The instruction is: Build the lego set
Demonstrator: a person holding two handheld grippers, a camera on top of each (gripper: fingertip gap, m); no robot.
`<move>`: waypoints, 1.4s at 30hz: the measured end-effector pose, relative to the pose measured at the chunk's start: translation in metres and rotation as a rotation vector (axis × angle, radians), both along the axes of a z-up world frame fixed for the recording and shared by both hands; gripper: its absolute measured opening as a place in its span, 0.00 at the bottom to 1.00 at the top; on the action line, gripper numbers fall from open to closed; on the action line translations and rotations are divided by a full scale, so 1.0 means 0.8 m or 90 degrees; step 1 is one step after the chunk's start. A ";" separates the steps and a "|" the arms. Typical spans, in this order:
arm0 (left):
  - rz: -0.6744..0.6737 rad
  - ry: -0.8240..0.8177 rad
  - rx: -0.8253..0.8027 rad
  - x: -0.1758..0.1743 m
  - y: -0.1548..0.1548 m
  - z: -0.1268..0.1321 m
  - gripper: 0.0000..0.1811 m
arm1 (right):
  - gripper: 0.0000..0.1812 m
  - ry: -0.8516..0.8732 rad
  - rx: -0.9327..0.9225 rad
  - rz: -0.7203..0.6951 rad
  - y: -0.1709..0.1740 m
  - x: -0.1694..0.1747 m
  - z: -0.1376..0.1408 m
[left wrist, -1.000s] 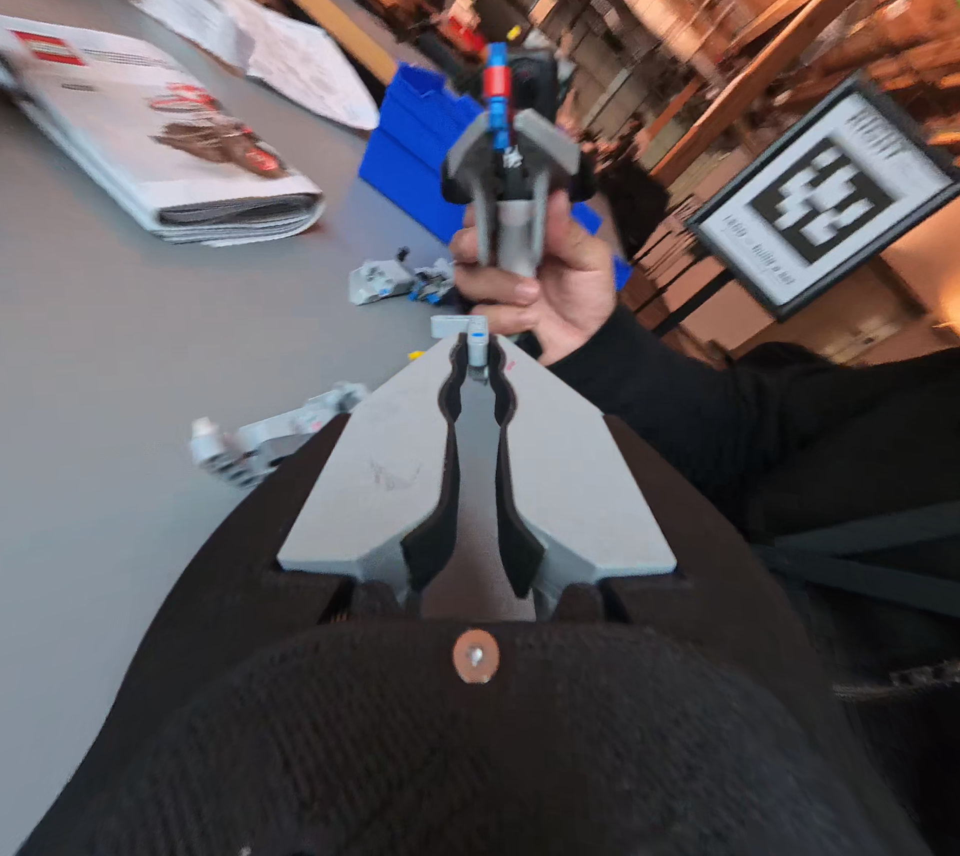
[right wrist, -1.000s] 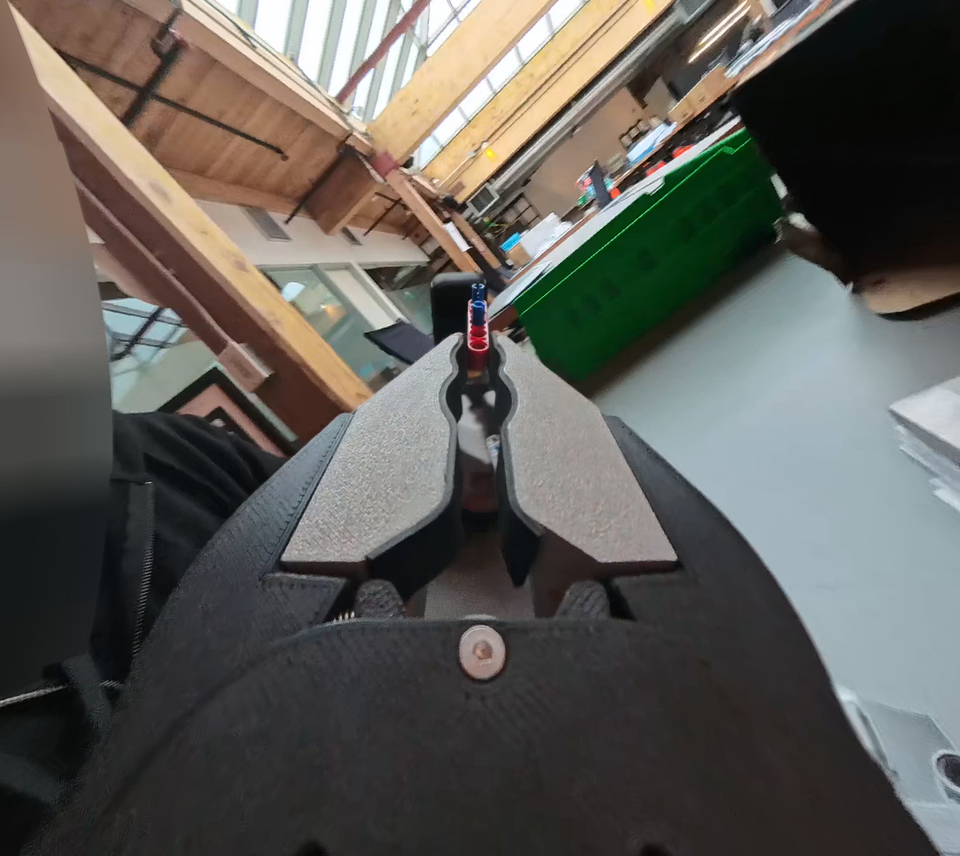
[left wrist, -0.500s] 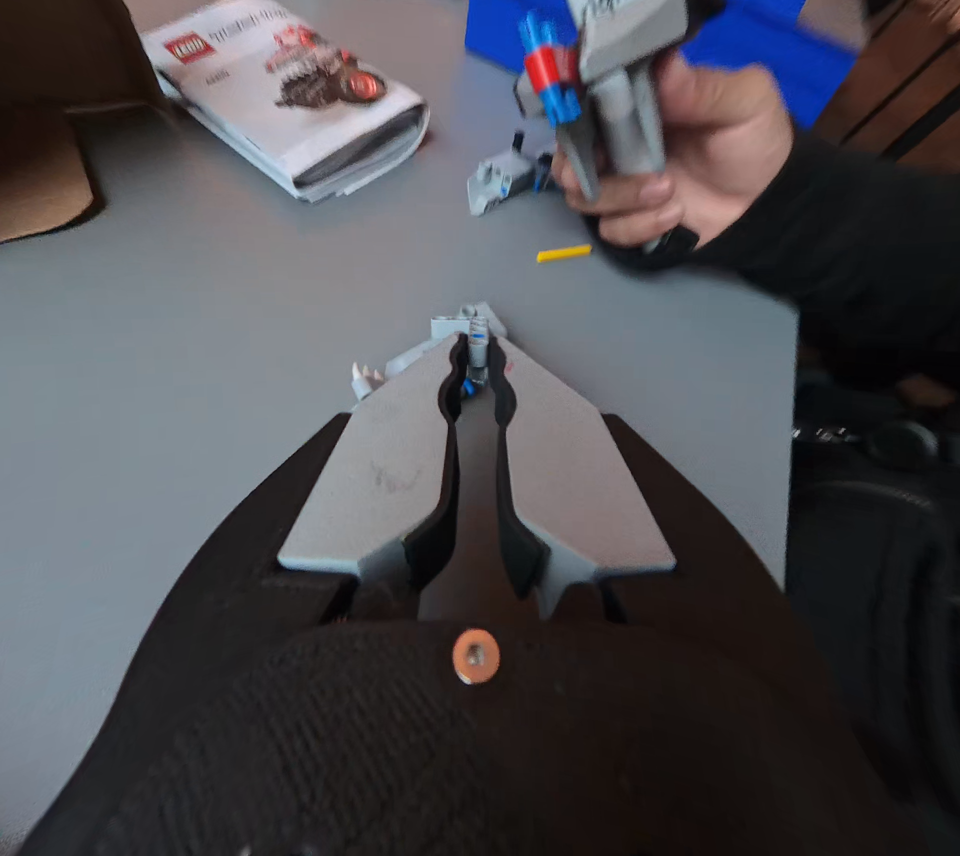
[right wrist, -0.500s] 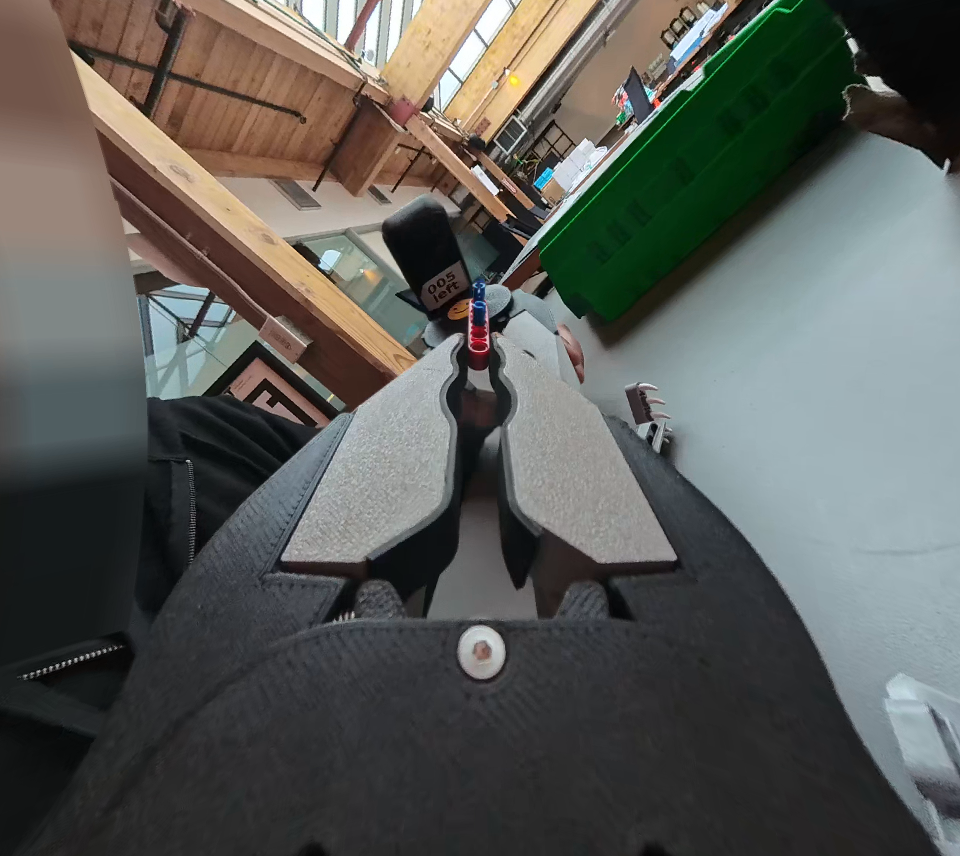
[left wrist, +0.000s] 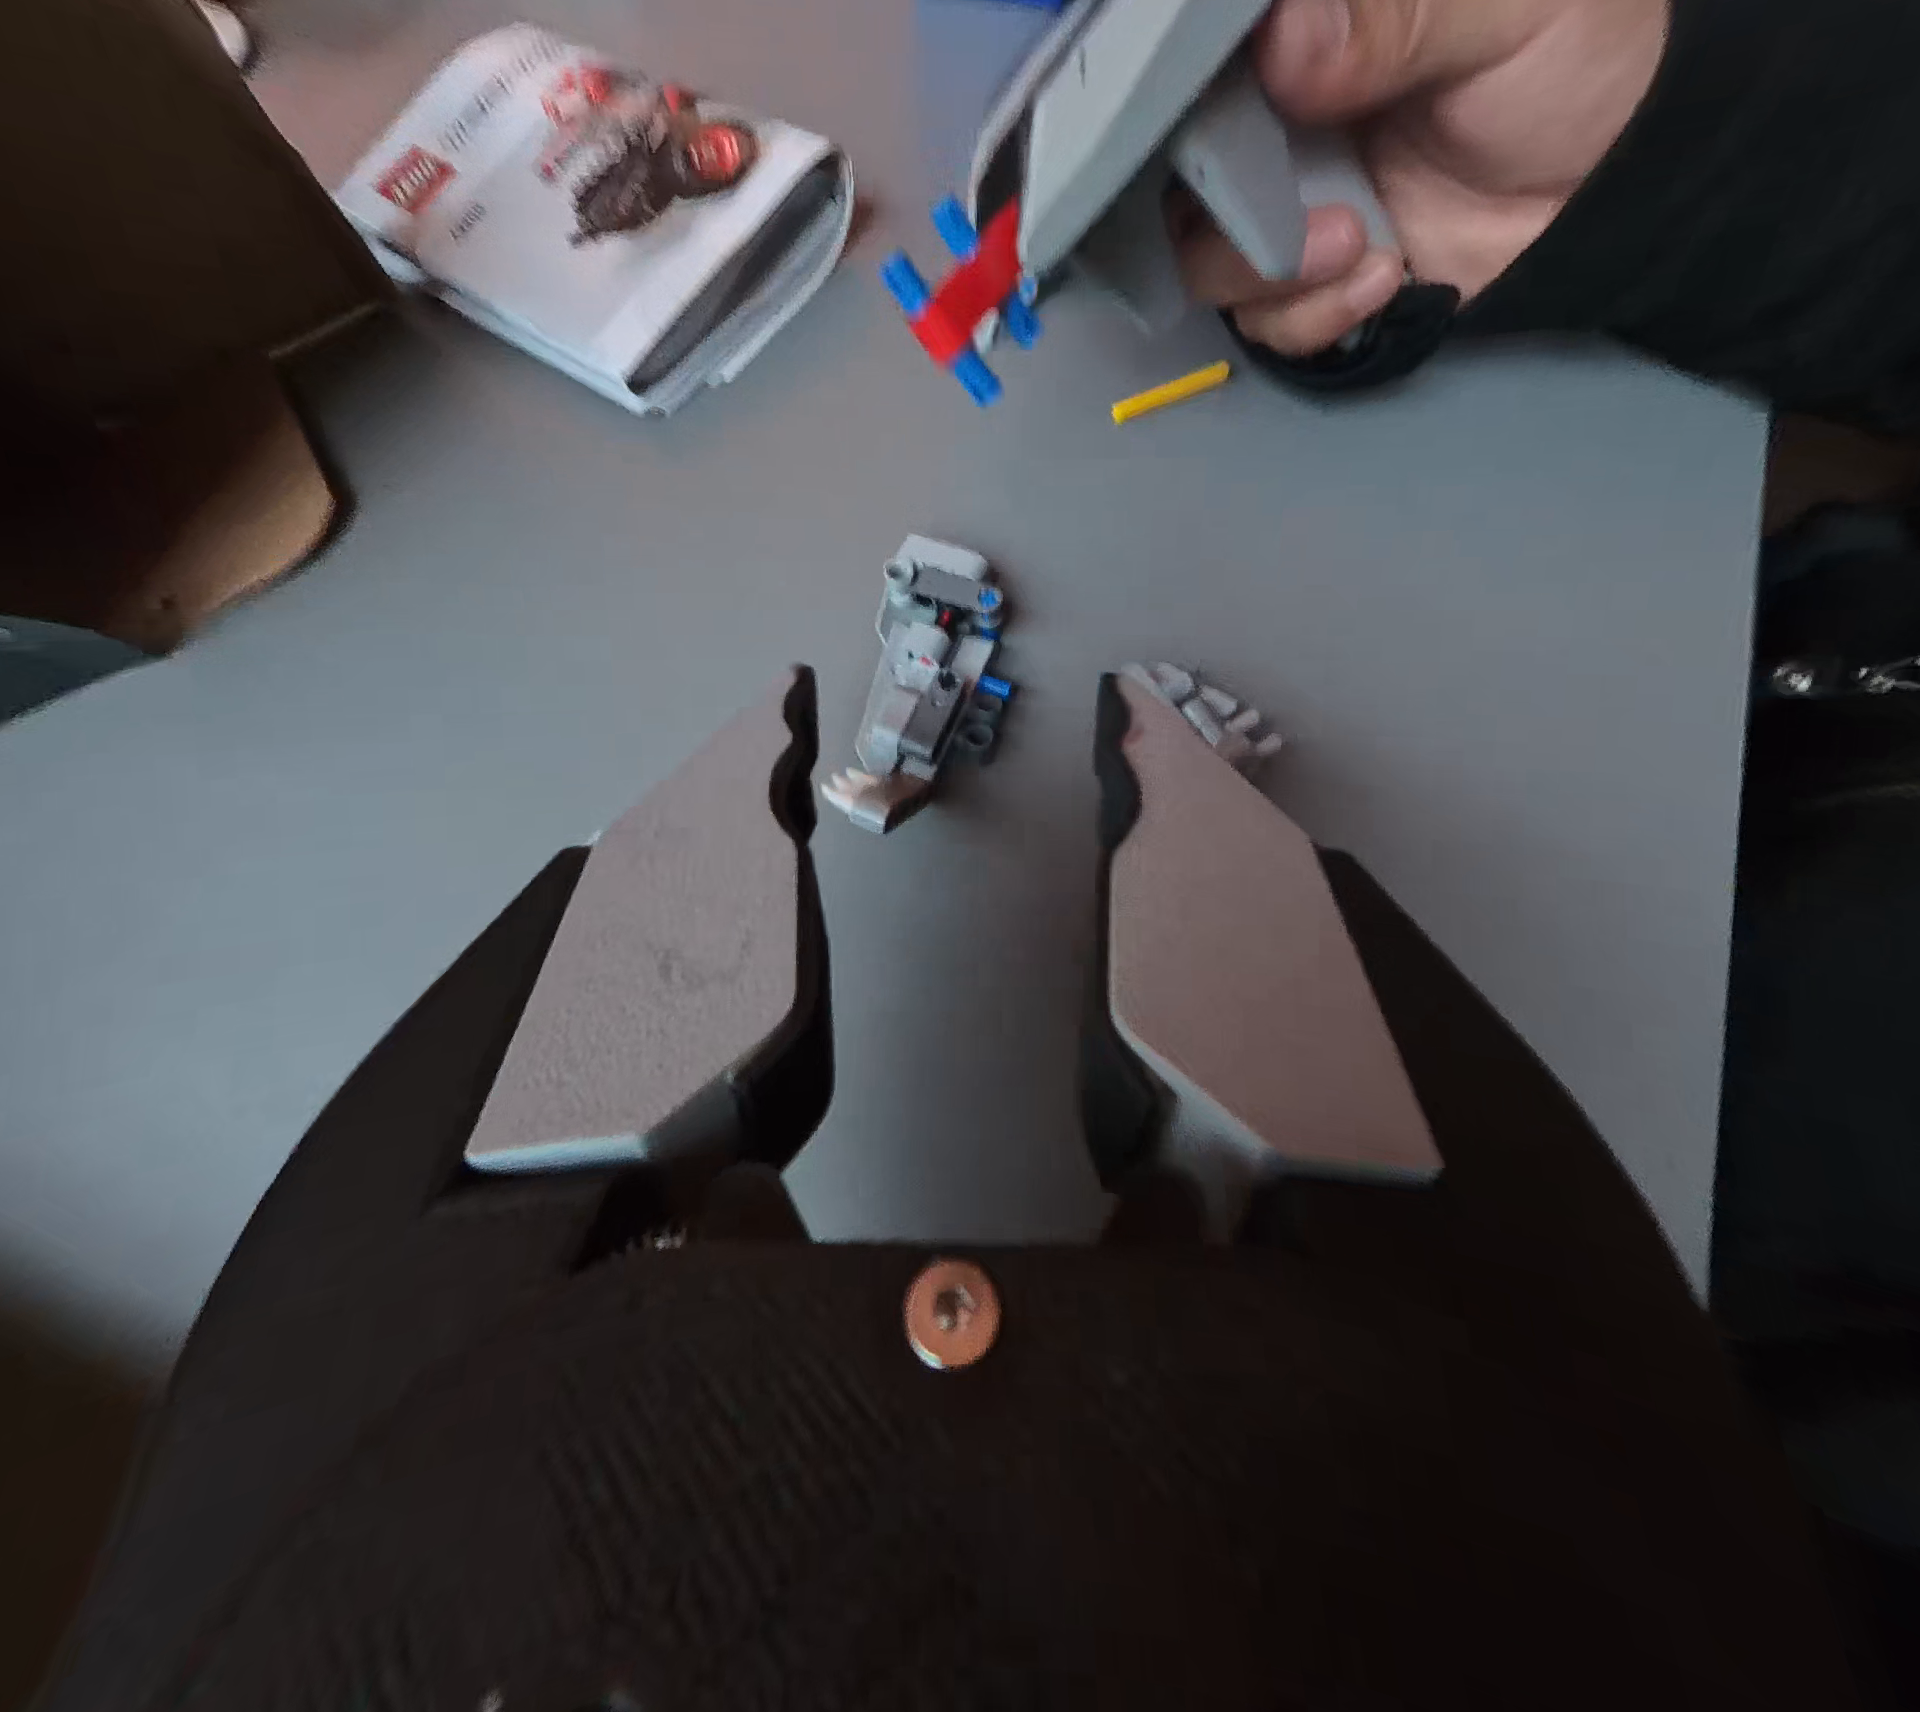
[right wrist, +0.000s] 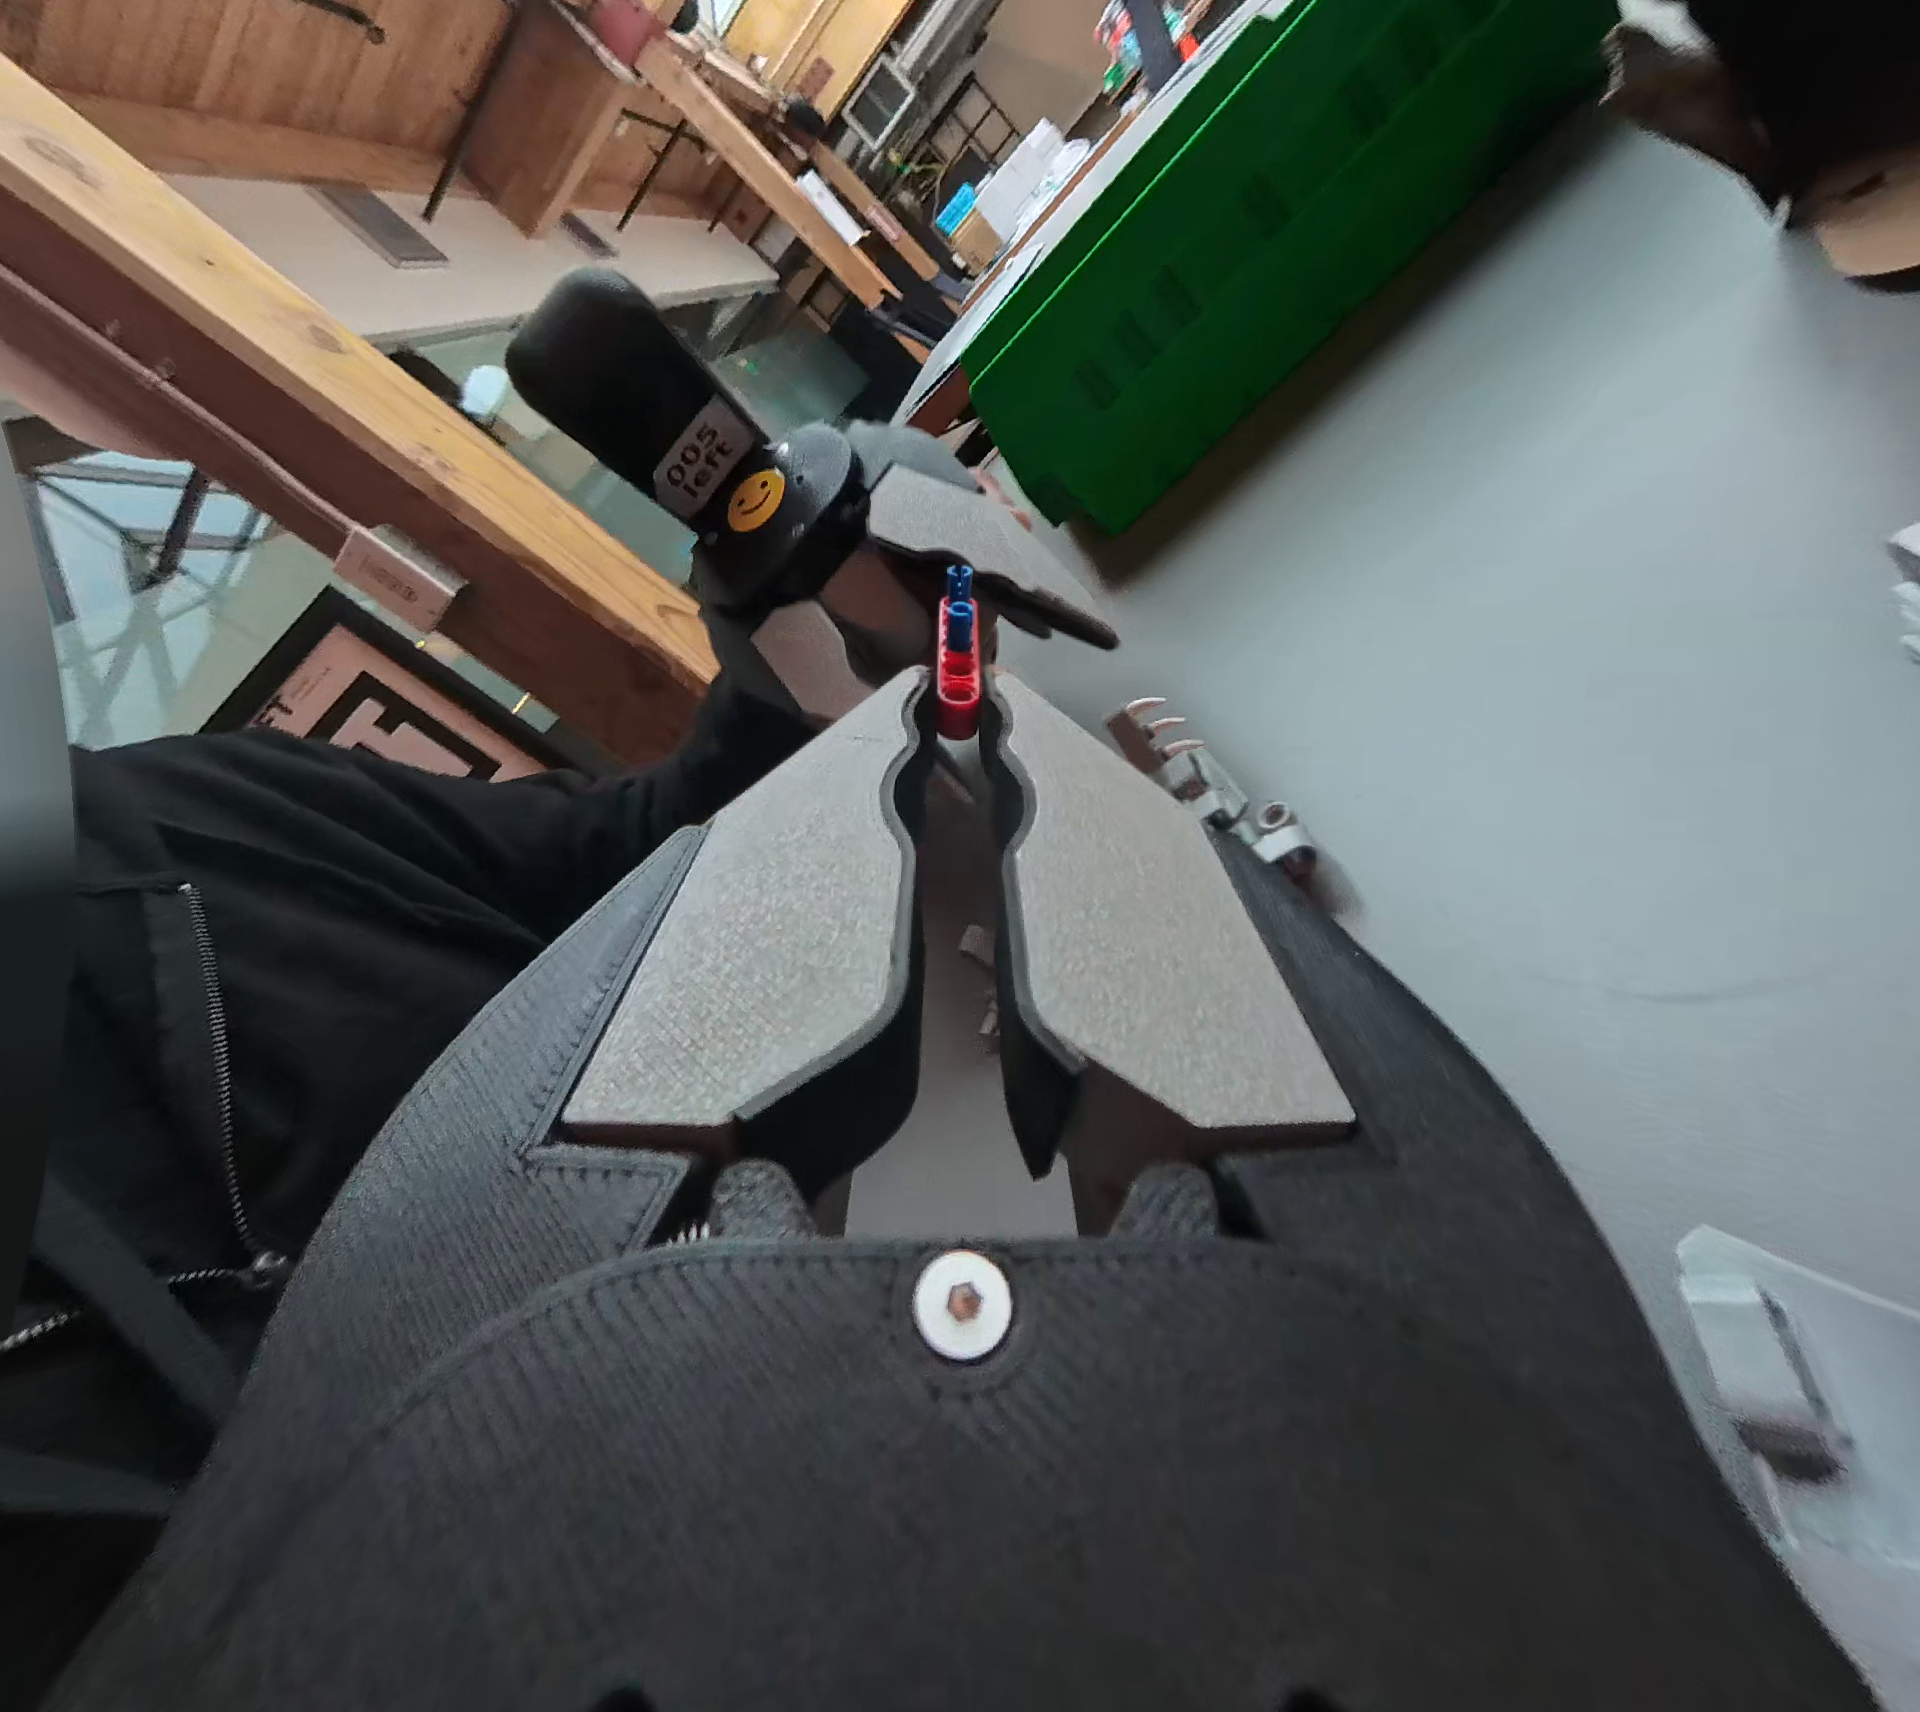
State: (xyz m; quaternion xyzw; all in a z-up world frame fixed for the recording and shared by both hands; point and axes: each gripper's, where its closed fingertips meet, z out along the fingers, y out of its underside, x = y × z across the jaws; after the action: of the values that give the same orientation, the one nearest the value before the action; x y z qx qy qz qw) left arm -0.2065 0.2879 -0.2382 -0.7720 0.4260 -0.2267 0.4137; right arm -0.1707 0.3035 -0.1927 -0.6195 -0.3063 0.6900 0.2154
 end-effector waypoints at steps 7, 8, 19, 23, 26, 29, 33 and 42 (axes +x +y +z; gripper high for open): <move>-0.057 -0.213 -0.081 0.027 -0.018 0.043 0.15 | 0.02 -0.085 0.109 0.117 -0.046 -0.015 -0.018; -0.072 -0.232 -0.098 0.030 -0.023 0.044 0.13 | 0.02 -0.092 0.123 0.126 -0.050 -0.016 -0.019; -0.109 -0.281 -0.193 0.047 -0.038 0.031 0.03 | 0.02 -0.069 0.124 0.114 -0.049 -0.017 -0.009; -0.107 -0.310 -0.190 0.050 -0.038 0.037 0.03 | 0.02 -0.044 0.127 0.100 -0.048 -0.020 0.000; -0.103 -0.306 -0.174 0.057 -0.037 0.033 0.03 | 0.03 -0.046 0.131 0.103 -0.052 -0.024 -0.002; -0.097 -0.344 -0.187 0.060 -0.034 0.036 0.03 | 0.02 -0.036 0.123 0.096 -0.048 -0.020 0.001; -0.104 -0.354 -0.187 0.056 -0.035 0.042 0.03 | 0.02 -0.016 0.102 0.094 -0.045 -0.017 0.006; -0.068 -0.380 -0.159 0.068 -0.025 0.050 0.06 | 0.02 0.082 0.068 0.033 -0.027 -0.006 0.035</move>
State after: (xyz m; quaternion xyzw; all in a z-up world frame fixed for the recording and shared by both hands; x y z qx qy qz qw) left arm -0.1523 0.2680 -0.1979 -0.6928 0.2947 -0.5147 0.4102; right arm -0.1752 0.2820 -0.1651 -0.5533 -0.3438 0.7165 0.2495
